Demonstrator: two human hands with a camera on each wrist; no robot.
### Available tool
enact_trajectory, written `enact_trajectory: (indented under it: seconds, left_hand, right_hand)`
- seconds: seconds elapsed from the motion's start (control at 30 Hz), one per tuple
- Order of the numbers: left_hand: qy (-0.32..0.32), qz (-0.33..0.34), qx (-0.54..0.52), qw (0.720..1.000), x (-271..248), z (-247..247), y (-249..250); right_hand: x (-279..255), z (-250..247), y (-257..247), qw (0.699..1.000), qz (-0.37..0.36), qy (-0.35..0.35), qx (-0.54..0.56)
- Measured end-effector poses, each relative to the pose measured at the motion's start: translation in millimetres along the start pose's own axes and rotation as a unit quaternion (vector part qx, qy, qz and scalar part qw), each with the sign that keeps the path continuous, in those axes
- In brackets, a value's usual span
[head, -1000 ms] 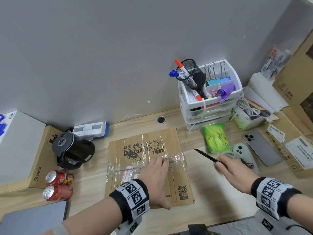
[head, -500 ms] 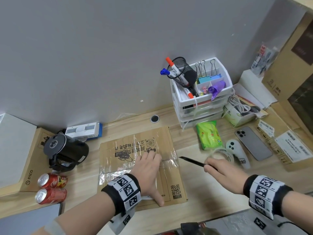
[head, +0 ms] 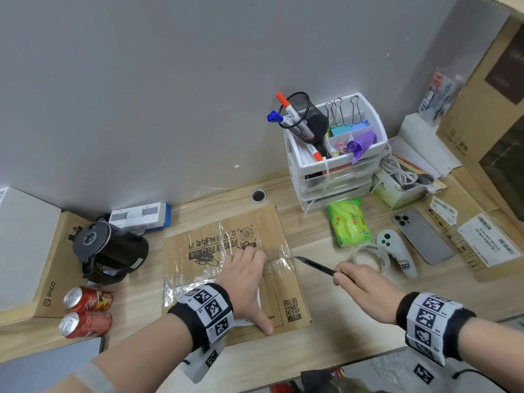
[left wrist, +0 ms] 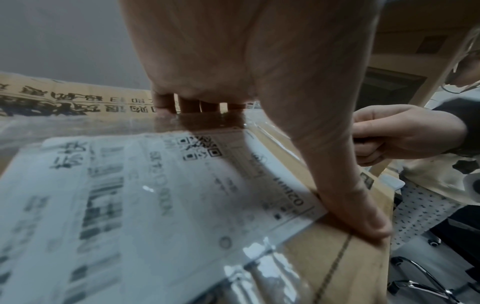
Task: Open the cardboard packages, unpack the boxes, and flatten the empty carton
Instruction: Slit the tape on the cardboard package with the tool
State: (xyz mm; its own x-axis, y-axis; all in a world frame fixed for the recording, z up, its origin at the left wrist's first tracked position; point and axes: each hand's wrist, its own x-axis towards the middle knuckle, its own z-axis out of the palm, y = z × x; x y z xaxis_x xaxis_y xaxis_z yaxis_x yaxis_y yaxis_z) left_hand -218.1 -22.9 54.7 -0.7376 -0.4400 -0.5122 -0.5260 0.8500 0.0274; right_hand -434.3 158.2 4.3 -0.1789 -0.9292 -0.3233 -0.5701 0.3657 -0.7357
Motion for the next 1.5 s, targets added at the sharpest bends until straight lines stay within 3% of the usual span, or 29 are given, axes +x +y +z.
enact_trajectory:
  seconds: [0.33,0.57,0.93,1.17,1.5]
  left_hand:
    - [0.000,0.002,0.005,1.000,1.8,0.4,-0.5]
    - [-0.007,0.000,0.000,1.000,3.7,-0.4,-2.5]
    - [-0.008,0.001,0.018,1.000,2.3,-0.6,1.0]
    - [-0.009,-0.001,0.032,0.999,3.0,2.0,0.3]
    - [-0.014,0.000,0.030,0.999,4.8,0.2,-1.0]
  right_hand:
    - [-4.1,5.6,-4.6,1.000,-0.010,0.012,0.004]
    - [-15.3,8.2,-7.7,0.996,-0.046,-0.056,-0.042]
    - [5.5,7.0,-5.6,0.992,0.040,0.066,0.104]
    - [28.3,15.5,-16.5,0.994,0.021,0.070,0.087]
    - [16.9,11.2,-12.0,0.998,-0.002,0.028,0.051]
